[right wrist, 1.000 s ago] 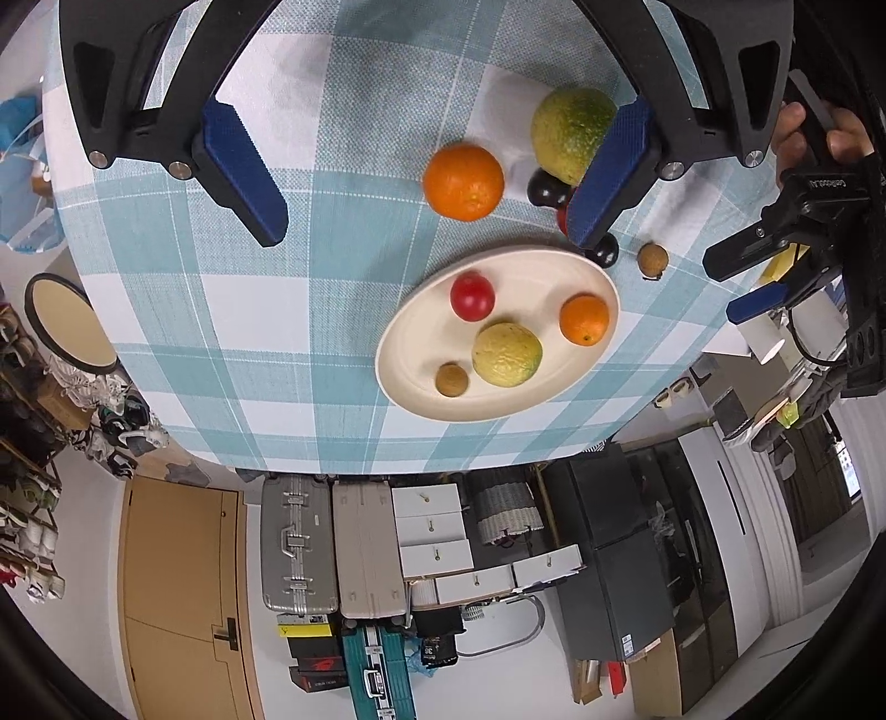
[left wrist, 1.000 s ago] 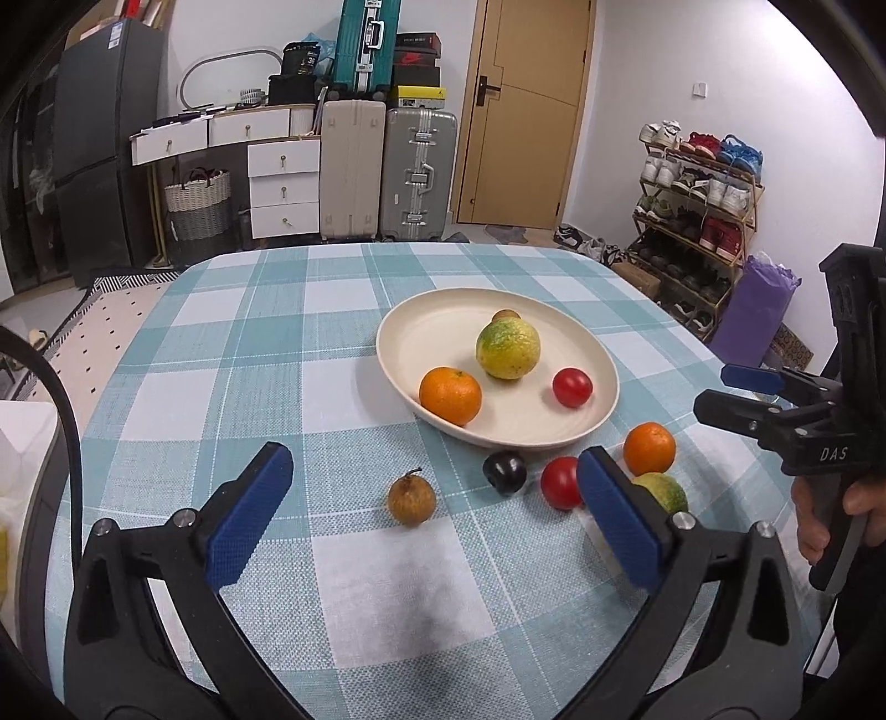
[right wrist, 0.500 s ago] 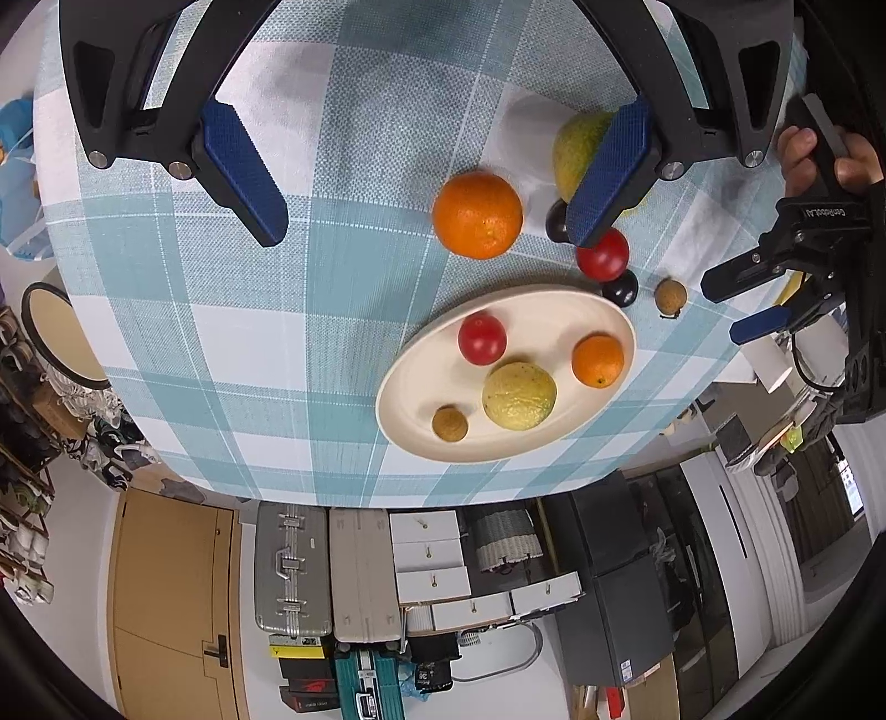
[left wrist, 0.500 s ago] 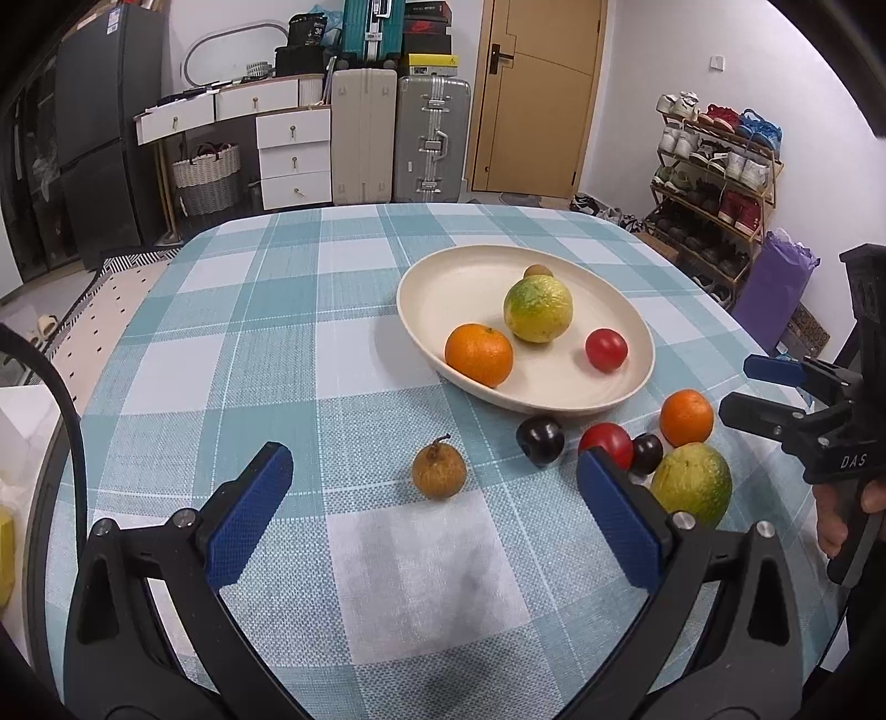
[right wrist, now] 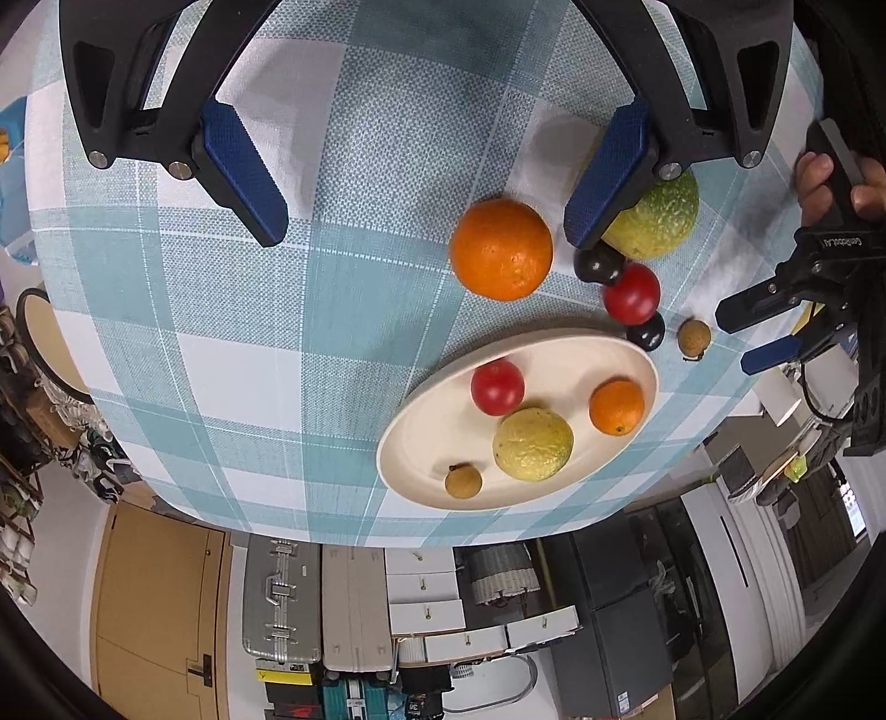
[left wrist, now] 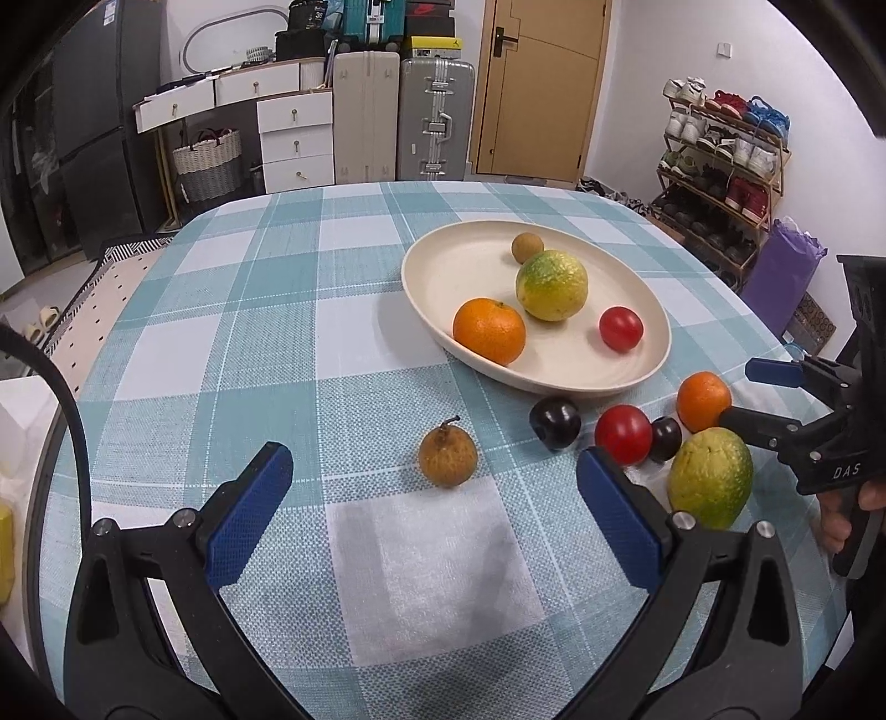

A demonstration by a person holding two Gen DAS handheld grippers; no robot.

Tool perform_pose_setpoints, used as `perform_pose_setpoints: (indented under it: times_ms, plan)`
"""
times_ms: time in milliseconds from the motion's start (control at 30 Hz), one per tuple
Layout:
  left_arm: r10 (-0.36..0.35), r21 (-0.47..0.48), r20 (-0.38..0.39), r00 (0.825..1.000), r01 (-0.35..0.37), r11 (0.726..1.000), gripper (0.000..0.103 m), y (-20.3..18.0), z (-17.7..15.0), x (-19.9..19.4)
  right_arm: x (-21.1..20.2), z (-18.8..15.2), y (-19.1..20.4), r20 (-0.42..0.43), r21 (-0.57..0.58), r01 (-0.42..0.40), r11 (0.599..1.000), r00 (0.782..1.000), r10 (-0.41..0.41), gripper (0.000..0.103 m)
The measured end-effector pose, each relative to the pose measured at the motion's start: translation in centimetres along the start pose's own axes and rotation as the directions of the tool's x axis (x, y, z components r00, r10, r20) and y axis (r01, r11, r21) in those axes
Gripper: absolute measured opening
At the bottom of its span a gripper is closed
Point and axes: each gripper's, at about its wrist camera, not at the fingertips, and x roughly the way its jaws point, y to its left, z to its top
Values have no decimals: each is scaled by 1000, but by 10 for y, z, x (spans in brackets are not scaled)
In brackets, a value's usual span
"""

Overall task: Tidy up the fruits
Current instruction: 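Withdraw both tools from the plate toward the remaining fruits, then lower the right gripper onto the loose orange and close it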

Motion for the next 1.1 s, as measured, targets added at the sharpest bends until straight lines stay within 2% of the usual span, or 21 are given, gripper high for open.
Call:
perform_pose_setpoints:
  times_ms: [133, 200, 333, 667, 933, 1100]
  plan:
    - [5, -13, -9, 1000, -5, 1000, 102, 3, 0, 1, 2, -1, 4, -14, -30, -8, 1000, 1000, 7, 100]
    - [7, -21, -8, 1000, -7, 1000, 102, 4, 0, 2, 2, -1, 7, -21, -50, -11, 999, 1000, 10, 96]
    - [6, -27, -7, 1000, -7, 1000, 102, 6, 0, 2, 9, -1, 13, -45, -75, -11, 997, 999, 8, 80]
    - [3, -27, -6, 1000, -3, 1000, 102, 7, 0, 1, 16, 4, 25, -51, -114, -22, 993, 999, 16, 60]
    - [2, -29, -9, 1000, -2, 1000, 102, 7, 0, 1, 15, 6, 27, -40, -95, -63, 993, 997, 59, 42]
    - [2, -30, -12, 1000, -3, 1000, 102, 7, -1, 2, 14, 5, 26, -29, -86, -69, 994, 997, 67, 41]
